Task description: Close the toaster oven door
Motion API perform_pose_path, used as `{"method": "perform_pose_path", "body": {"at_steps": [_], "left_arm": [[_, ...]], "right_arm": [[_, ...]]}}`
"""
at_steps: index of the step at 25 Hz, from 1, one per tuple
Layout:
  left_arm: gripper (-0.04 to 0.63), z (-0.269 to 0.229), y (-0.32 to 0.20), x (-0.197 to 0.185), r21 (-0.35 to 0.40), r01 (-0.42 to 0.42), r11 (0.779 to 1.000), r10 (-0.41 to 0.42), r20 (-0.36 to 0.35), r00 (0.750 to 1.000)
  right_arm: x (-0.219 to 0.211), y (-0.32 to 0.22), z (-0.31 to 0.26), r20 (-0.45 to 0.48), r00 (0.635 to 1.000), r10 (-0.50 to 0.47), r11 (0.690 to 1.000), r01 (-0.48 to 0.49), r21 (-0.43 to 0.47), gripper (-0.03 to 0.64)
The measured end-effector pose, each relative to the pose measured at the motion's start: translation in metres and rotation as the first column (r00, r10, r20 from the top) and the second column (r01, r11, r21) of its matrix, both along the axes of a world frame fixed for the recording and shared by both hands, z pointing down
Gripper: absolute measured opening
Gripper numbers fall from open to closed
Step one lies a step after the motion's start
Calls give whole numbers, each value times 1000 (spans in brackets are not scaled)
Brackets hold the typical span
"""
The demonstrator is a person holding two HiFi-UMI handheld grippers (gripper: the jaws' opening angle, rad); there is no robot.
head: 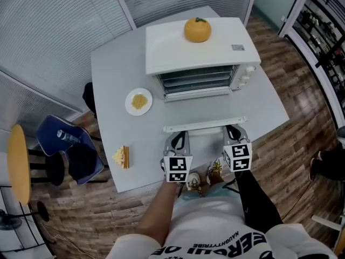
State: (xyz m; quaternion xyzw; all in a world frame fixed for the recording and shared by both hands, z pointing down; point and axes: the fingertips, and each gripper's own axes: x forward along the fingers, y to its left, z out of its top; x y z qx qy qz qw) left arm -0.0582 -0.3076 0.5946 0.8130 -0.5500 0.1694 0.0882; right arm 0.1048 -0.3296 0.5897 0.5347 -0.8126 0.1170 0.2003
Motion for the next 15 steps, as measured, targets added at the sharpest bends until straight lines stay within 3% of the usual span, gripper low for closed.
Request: {"method": "perform_pose_path", "body": {"at_steps": [15], "left_arm": [[57, -45, -28, 0, 57, 30, 998, -30, -8, 1000]], "right_arm": [[-2, -27, -46, 64, 998, 15, 997, -19, 70, 2]]}}
